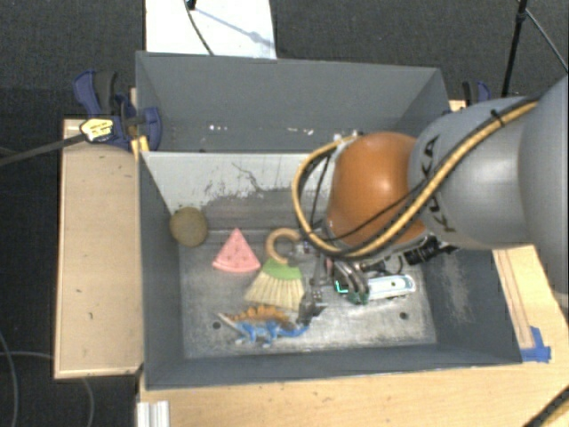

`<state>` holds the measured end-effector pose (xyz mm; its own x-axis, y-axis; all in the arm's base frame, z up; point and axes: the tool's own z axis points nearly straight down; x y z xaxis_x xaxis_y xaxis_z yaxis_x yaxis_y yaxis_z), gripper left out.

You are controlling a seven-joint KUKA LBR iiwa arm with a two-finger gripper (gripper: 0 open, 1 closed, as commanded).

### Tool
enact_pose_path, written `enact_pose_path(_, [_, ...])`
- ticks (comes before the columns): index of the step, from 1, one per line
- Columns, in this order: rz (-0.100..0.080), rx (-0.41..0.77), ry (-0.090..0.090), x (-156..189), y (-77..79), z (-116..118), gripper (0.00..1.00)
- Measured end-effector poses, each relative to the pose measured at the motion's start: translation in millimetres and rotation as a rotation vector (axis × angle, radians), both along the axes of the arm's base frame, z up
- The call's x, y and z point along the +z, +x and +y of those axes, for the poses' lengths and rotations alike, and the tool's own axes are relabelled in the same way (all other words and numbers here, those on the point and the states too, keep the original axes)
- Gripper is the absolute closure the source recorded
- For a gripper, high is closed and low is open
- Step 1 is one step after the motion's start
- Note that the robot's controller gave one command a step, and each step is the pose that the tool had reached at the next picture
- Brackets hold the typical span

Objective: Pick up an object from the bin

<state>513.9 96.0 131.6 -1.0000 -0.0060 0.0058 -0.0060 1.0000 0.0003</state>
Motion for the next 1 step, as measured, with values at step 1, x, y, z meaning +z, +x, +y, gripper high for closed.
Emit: enact_pose_path(1, [-0.008, -0.003, 0.001, 4.1, 2.0, -0.3, 0.00])
